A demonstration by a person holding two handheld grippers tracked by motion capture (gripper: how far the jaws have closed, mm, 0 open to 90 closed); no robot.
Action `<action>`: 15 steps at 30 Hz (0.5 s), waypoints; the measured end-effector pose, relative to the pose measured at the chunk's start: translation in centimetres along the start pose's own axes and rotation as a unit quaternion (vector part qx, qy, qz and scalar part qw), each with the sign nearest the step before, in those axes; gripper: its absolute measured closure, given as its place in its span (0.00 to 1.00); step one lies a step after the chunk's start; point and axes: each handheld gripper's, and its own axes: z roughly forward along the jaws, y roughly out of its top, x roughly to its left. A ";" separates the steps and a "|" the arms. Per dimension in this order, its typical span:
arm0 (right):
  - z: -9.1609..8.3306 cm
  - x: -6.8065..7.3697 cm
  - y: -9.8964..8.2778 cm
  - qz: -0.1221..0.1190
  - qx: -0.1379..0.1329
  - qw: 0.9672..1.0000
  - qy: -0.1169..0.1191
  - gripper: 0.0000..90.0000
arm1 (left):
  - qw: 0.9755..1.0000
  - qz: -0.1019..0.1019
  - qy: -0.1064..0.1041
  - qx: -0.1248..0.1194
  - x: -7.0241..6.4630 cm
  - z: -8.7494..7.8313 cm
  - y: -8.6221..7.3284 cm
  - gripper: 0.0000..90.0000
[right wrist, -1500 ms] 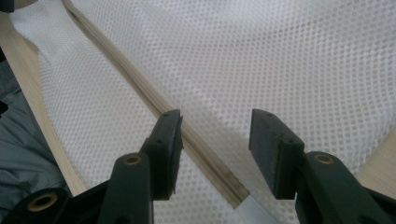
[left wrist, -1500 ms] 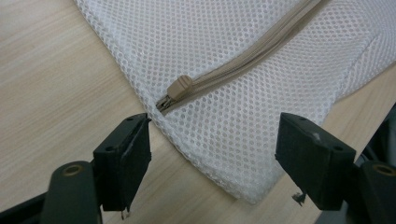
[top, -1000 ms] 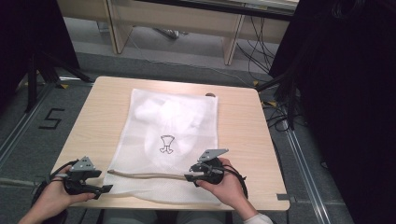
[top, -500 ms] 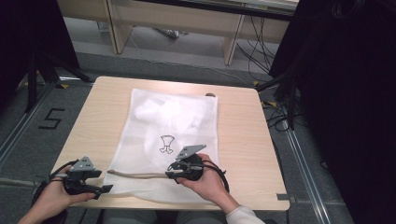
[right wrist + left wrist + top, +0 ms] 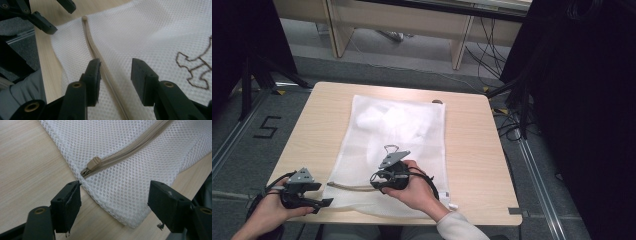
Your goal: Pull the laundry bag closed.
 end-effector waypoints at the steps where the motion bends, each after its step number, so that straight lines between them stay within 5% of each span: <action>1: 0.5 0.2 0.2 0.001 -0.008 1.000 -0.003 0.65 | 1.000 -0.001 0.000 0.000 0.0 0.0 0.0 0.29; 8: 2.2 1.0 1.3 -0.010 0.001 1.000 0.007 0.65 | 1.000 -0.003 0.002 -0.003 0.0 0.0 0.0 0.29; 10: 3.0 1.0 1.9 -0.034 0.008 0.999 0.005 0.66 | 1.000 -0.003 0.001 -0.003 0.0 0.0 0.0 0.29; 15: 4.4 1.5 2.9 -0.033 0.011 0.999 0.008 0.72 | 1.000 -0.004 -0.002 -0.004 0.0 0.0 0.0 0.29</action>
